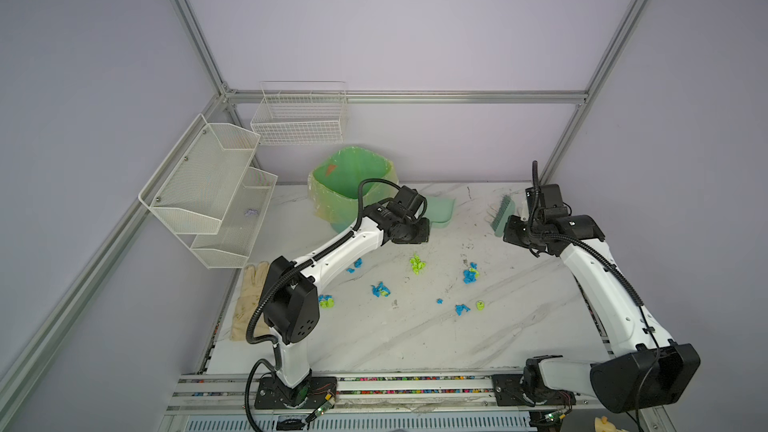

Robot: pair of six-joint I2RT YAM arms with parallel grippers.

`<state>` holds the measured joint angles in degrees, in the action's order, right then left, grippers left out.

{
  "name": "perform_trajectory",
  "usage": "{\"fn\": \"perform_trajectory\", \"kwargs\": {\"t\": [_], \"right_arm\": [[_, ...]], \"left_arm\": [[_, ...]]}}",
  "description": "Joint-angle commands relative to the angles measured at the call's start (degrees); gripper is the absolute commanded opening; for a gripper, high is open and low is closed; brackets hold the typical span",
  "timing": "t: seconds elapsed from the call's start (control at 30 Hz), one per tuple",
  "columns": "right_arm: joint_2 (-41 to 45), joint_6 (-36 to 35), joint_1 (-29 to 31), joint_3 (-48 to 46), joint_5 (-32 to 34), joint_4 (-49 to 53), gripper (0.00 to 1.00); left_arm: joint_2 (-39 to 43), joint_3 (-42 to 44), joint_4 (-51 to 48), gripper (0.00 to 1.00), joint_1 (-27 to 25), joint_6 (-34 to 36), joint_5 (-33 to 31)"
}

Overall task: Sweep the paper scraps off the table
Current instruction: 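Drag the dustpan toward the robot with the left gripper while the right lowers the brush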

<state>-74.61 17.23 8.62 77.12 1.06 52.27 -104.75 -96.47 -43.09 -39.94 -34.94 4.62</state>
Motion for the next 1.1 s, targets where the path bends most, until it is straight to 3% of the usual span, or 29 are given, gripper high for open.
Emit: {"fn": "perform_trajectory", "kwargs": {"t": [0.0, 0.23, 0.4, 0.73, 1.07], "right_arm": [[-0.17, -0.58, -0.15, 3.42, 2.61, 6.50, 0.00], [-1.43, -1.35, 0.18, 7.07, 5.95, 14.31, 0.00], [-1.46, 2.67, 1.65, 6.29, 4.06, 14.52, 0.00], [-3.04, 4.38, 4.39, 7.19, 9.52, 25.19, 0.00], [0.03, 5.68, 7.03, 0.31, 1.82, 26.21, 0.00]], "left_arm": [[4.76, 2.57, -3.33, 0.00, -0.62, 3.35, 1.70], [11.00, 7.73, -6.22, 0.00, -1.13, 4.66, 3.11], [14.18, 12.21, -8.91, 0.00, -2.25, 6.14, 3.51], [19.33, 20.10, -11.99, 0.00, -4.14, 9.05, 5.20], [25.73, 26.06, -14.23, 0.00, -5.44, 10.50, 7.58]]}}
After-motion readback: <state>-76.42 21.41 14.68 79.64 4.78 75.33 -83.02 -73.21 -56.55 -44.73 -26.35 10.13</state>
